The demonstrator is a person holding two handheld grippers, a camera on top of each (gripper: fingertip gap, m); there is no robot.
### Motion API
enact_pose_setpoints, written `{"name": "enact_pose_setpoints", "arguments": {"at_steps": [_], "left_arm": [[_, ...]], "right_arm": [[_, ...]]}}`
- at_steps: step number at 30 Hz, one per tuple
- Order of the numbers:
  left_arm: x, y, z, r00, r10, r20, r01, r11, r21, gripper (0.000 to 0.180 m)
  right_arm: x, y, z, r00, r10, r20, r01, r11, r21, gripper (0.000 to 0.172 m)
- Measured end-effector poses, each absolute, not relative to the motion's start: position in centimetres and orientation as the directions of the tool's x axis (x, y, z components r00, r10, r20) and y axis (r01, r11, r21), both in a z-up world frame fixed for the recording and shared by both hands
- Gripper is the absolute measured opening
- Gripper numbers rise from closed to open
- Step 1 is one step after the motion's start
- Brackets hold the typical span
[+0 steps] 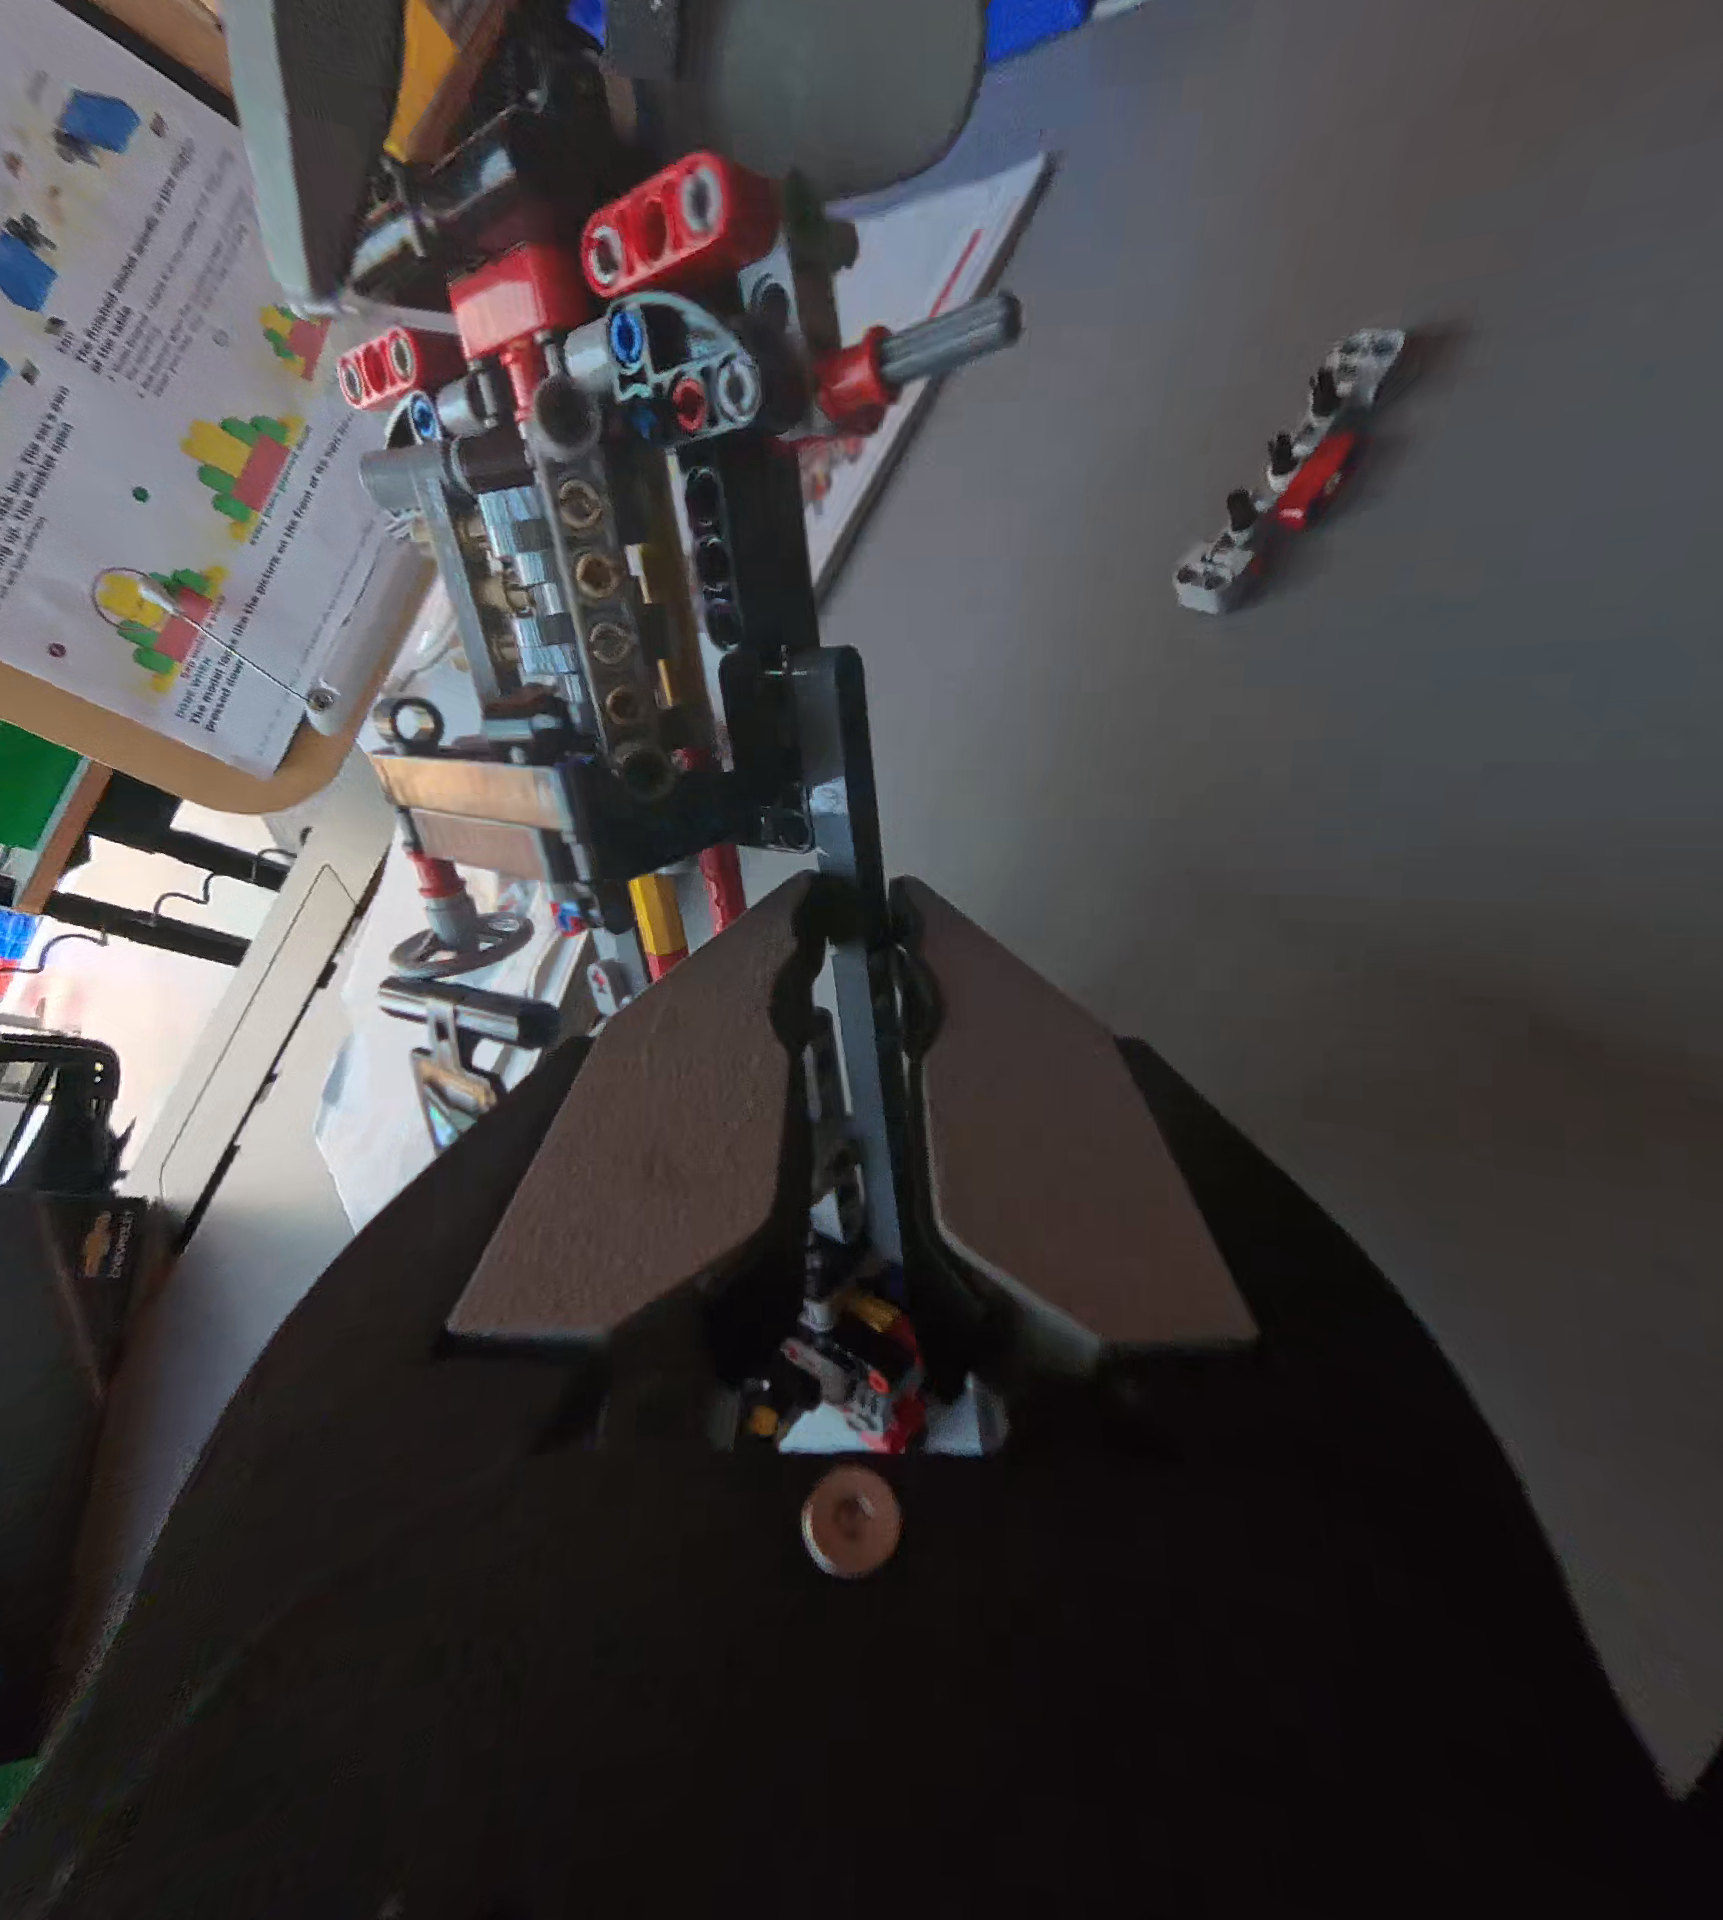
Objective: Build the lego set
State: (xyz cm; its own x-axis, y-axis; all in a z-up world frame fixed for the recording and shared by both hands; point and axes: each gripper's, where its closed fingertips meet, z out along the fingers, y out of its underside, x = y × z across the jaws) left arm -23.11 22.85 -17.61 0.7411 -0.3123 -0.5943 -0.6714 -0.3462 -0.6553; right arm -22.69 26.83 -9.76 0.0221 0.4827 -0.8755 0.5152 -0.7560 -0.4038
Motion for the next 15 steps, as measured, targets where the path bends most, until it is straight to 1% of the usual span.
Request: {"name": "enact_pose_setpoints", "arguments": {"at_steps": [1,3,5,7,8,9,11,13,15], "left_arm": [[-23.1,22.7,-16.6,0.764,-0.297,-0.573,-0.644,-0.316,-0.696,0.010],[-23.4,22.4,-14.8,0.830,-0.286,-0.479,-0.548,-0.251,-0.798,0.009],[-23.4,21.8,-13.6,0.871,-0.332,-0.361,-0.438,-0.192,-0.878,0.009],[-23.5,21.3,-13.0,0.888,-0.395,-0.235,-0.319,-0.161,-0.934,0.009],[-23.6,21.1,-12.7,0.889,-0.424,-0.172,-0.258,-0.154,-0.954,0.008],[-23.9,20.9,-12.4,0.888,-0.445,-0.118,-0.204,-0.152,-0.967,0.008],[-24.6,20.6,-12.1,0.874,-0.480,-0.075,-0.164,-0.147,-0.975,0.008],[-25.1,20.4,-11.9,0.847,-0.529,-0.044,-0.145,-0.151,-0.978,0.008],[-25.6,20.1,-11.3,0.817,-0.577,0.015,-0.087,-0.148,-0.985,0.008]], "right_arm": [[-22.7,26.4,-8.5,-0.006,0.485,-0.875,0.506,-0.753,-0.421,0.046],[-22.7,25.6,-6.1,-0.068,0.515,-0.855,0.487,-0.731,-0.479,0.040],[-23.0,24.4,-4.5,-0.119,0.538,-0.835,0.482,-0.704,-0.522,0.042],[-23.3,23.3,-3.3,-0.185,0.561,-0.807,0.475,-0.668,-0.573,0.048],[-23.3,22.7,-2.7,-0.223,0.565,-0.794,0.467,-0.654,-0.596,0.051],[-23.1,22.1,-2.0,-0.272,0.569,-0.776,0.449,-0.638,-0.625,0.050],[-22.4,21.5,-1.4,-0.332,0.603,-0.725,0.417,-0.595,-0.687,0.050],[-21.4,21.6,-2.4,-0.324,0.689,-0.649,0.400,-0.522,-0.754,0.050],[-19.9,22.4,-5.0,-0.262,0.797,-0.544,0.418,-0.414,-0.809,0.049]]}}
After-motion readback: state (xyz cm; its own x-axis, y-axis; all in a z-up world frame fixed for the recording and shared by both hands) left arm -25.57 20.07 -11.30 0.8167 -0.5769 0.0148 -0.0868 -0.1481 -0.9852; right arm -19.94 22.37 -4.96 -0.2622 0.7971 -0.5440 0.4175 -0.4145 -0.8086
